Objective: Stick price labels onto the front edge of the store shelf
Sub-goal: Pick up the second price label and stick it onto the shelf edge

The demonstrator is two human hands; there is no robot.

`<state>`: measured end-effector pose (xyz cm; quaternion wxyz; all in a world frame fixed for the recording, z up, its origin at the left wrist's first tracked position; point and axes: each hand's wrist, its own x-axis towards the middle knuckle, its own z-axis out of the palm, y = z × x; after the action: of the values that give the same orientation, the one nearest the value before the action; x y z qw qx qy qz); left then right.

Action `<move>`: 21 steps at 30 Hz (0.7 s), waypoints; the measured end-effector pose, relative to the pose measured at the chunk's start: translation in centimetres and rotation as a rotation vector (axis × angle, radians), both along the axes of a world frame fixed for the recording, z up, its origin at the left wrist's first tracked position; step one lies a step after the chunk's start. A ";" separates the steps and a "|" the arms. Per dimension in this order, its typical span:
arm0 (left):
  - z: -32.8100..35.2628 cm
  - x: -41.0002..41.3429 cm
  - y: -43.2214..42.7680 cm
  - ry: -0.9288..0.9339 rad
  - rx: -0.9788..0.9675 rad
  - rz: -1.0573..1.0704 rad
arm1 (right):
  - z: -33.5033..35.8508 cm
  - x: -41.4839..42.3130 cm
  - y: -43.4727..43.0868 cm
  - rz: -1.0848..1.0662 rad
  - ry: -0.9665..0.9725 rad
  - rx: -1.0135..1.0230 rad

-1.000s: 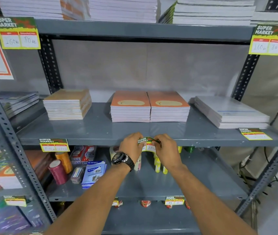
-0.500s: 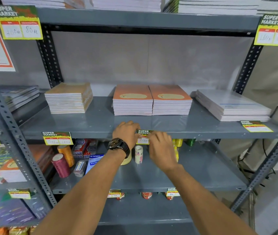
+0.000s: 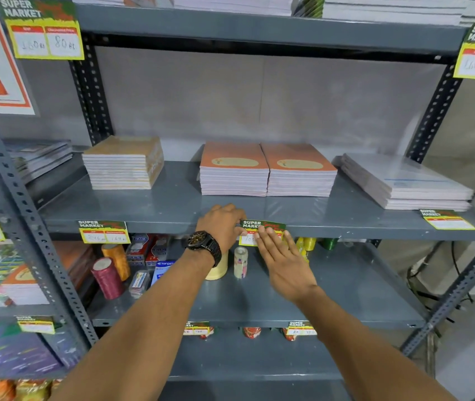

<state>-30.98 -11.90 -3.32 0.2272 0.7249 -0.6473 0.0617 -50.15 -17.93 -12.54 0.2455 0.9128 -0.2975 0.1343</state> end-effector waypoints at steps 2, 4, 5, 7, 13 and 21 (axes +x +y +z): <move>0.1 0.0 0.0 -0.001 0.007 -0.001 | -0.1 -1.0 -0.4 -0.025 0.007 0.006; 0.0 -0.1 0.0 -0.003 0.009 -0.005 | -0.1 -1.8 -0.6 -0.040 0.007 0.011; 0.0 -0.1 0.1 -0.007 0.007 -0.005 | -0.2 -2.2 -0.6 -0.050 0.001 0.021; -0.1 -0.2 0.3 -0.016 0.002 0.000 | -0.3 -3.0 -0.8 -0.071 -0.018 0.042; -0.1 -0.8 0.4 -0.079 0.007 0.045 | -0.2 -3.6 -1.1 -0.097 0.006 0.093; -0.6 -1.5 1.0 0.030 0.002 0.106 | 0.4 -3.7 -0.2 -0.062 -0.025 0.119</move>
<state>-32.44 -10.93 -3.92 0.2324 0.7593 -0.6046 0.0622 -53.87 -18.14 -12.16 0.1910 0.9144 -0.3362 0.1202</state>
